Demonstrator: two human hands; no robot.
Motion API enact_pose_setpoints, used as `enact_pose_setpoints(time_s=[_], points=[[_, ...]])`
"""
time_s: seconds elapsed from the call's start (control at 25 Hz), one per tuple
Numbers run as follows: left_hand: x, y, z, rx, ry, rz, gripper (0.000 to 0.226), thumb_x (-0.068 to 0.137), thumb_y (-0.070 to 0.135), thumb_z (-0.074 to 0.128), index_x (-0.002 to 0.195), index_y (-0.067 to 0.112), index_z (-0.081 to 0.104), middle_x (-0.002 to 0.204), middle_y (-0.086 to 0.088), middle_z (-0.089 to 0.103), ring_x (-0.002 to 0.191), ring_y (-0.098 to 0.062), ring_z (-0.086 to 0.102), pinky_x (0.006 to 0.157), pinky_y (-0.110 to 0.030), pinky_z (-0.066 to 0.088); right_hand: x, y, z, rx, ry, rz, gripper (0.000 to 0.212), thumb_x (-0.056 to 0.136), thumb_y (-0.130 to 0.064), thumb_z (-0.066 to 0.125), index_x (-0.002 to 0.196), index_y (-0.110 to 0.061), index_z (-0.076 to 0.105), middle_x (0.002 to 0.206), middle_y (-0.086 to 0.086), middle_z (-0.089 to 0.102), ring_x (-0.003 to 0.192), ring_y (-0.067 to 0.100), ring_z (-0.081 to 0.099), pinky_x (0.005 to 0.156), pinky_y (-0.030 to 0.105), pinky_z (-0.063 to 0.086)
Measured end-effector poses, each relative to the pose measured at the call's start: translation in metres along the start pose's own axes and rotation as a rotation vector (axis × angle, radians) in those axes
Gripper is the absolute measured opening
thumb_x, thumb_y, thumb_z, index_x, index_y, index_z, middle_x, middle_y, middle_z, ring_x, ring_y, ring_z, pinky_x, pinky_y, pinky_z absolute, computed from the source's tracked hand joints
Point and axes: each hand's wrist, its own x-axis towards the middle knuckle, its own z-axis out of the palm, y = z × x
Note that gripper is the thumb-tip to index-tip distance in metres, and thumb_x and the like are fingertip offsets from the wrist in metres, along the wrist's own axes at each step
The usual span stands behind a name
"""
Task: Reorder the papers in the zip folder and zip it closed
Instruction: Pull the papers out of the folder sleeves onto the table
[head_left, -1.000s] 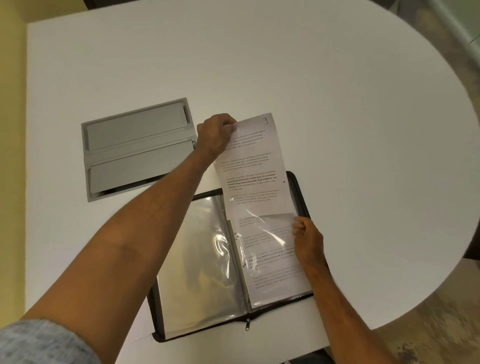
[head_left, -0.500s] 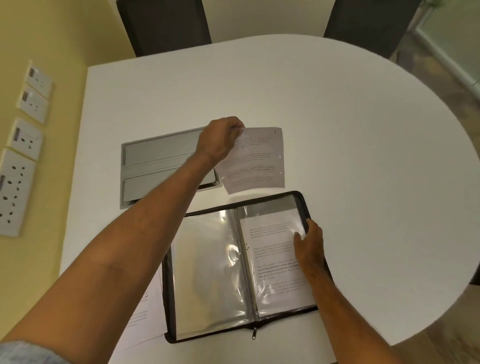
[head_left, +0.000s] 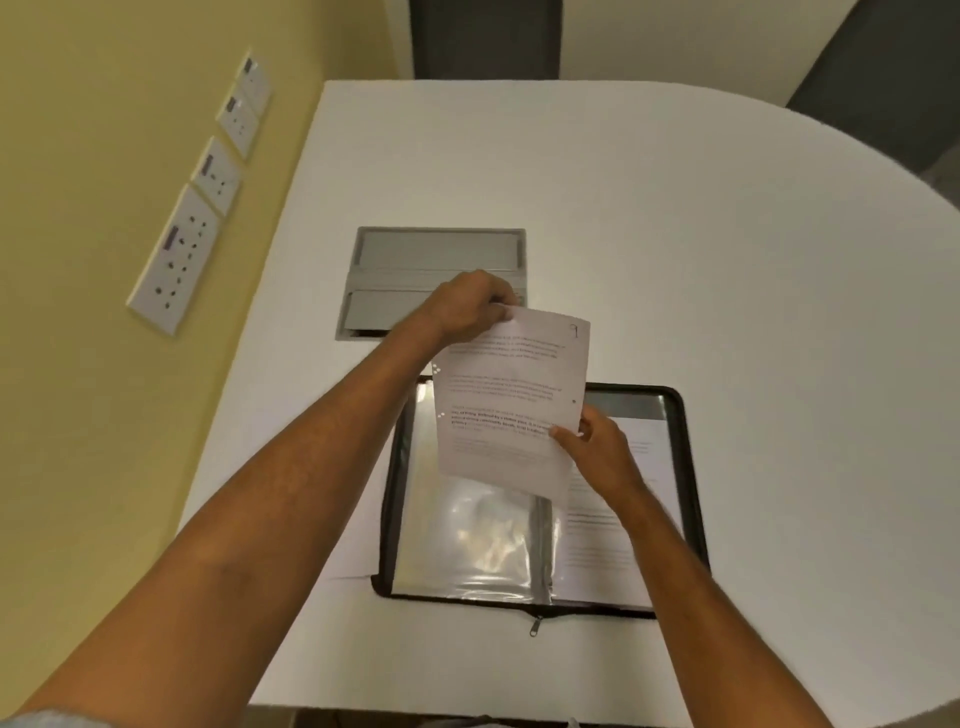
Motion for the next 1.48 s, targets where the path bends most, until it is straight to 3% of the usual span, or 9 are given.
enact_pose_setpoints(time_s=[0.16, 0.32, 0.52, 0.68, 0.84, 1.0, 1.16, 1.32, 1.48], points=[[-0.049, -0.075, 0.018, 0.083, 0.26, -0.113, 0.031, 0.096, 0.034, 0.066, 0.126, 0.035, 0.064, 0.12, 0.012, 0.068, 0.119, -0.013, 0.057, 0.109, -0.043, 0.022, -0.016, 0.013, 0.068, 0.094, -0.087, 0.049, 0.025, 0.101, -0.02, 0.065, 0.126, -0.021, 0.068, 0.113, -0.008, 0.076, 0.1, 0.011, 0.074, 0.09, 0.04, 0.062], [-0.128, -0.143, 0.066, -0.035, 0.661, -0.428, 0.049, 0.094, 0.034, 0.067, 0.14, 0.024, 0.054, 0.142, -0.001, 0.056, 0.131, -0.024, 0.048, 0.11, -0.049, 0.03, -0.024, 0.021, 0.137, 0.12, -0.185, 0.116, 0.015, 0.102, -0.018, 0.064, 0.115, -0.02, 0.07, 0.107, -0.007, 0.077, 0.097, 0.014, 0.075, 0.088, 0.041, 0.063], [-0.233, -0.231, 0.141, -0.548, 0.524, -1.011, 0.074, 0.086, 0.057, 0.073, 0.144, 0.018, 0.048, 0.142, -0.005, 0.056, 0.129, -0.028, 0.055, 0.109, -0.051, 0.044, -0.023, 0.018, 0.212, 0.19, -0.292, 0.173, 0.016, 0.103, -0.02, 0.063, 0.117, -0.017, 0.069, 0.111, -0.004, 0.078, 0.098, 0.016, 0.076, 0.087, 0.038, 0.063], [-0.277, -0.268, 0.171, -0.879, 0.555, -1.035, 0.016, 0.092, 0.028, 0.075, 0.088, 0.012, 0.073, 0.096, -0.006, 0.076, 0.09, -0.028, 0.071, 0.078, -0.036, 0.055, -0.015, 0.015, 0.252, 0.171, -0.303, 0.204, 0.01, 0.102, -0.021, 0.064, 0.111, -0.017, 0.067, 0.11, -0.003, 0.077, 0.093, 0.015, 0.076, 0.079, 0.031, 0.064], [-0.283, -0.291, 0.173, -0.851, 0.619, -1.077, 0.031, 0.093, 0.019, 0.072, 0.065, 0.014, 0.061, 0.073, -0.002, 0.067, 0.076, -0.029, 0.064, 0.065, -0.031, 0.044, -0.01, 0.017, 0.273, 0.116, -0.288, 0.2, 0.009, 0.102, -0.017, 0.062, 0.111, -0.018, 0.061, 0.105, -0.002, 0.075, 0.092, 0.018, 0.076, 0.075, 0.028, 0.063], [-0.276, -0.31, 0.173, -0.618, 0.546, -1.082, 0.018, 0.096, 0.027, 0.068, 0.099, 0.009, 0.069, 0.103, -0.009, 0.072, 0.098, -0.032, 0.066, 0.079, -0.036, 0.051, -0.006, 0.021, 0.265, 0.041, -0.278, 0.146, 0.027, 0.101, -0.003, 0.055, 0.123, -0.018, 0.058, 0.109, -0.003, 0.07, 0.095, 0.013, 0.072, 0.075, 0.018, 0.058], [-0.266, -0.293, 0.178, -0.06, 0.506, -1.104, 0.058, 0.092, 0.031, 0.072, 0.142, 0.013, 0.048, 0.14, -0.014, 0.051, 0.128, -0.036, 0.048, 0.103, -0.052, 0.041, -0.008, 0.039, 0.226, -0.066, -0.143, -0.011, 0.024, 0.102, -0.011, 0.059, 0.118, -0.029, 0.062, 0.111, -0.013, 0.067, 0.101, 0.004, 0.065, 0.088, 0.02, 0.056], [-0.246, -0.266, 0.205, 0.191, 0.372, -0.762, 0.06, 0.09, 0.03, 0.072, 0.142, 0.011, 0.051, 0.143, -0.017, 0.048, 0.127, -0.039, 0.048, 0.101, -0.056, 0.04, -0.015, 0.073, 0.171, -0.069, 0.05, -0.009, 0.027, 0.101, -0.017, 0.057, 0.118, -0.037, 0.062, 0.112, -0.013, 0.068, 0.104, 0.011, 0.068, 0.091, 0.044, 0.06], [-0.222, -0.249, 0.217, 0.164, 0.313, -0.768, 0.049, 0.088, 0.021, 0.07, 0.134, 0.008, 0.06, 0.137, -0.019, 0.055, 0.12, -0.041, 0.053, 0.098, -0.055, 0.041, -0.028, 0.097, 0.118, -0.09, 0.288, 0.025, 0.026, 0.1, -0.015, 0.058, 0.121, -0.03, 0.061, 0.122, -0.009, 0.055, 0.111, 0.015, 0.06, 0.097, 0.048, 0.056]])
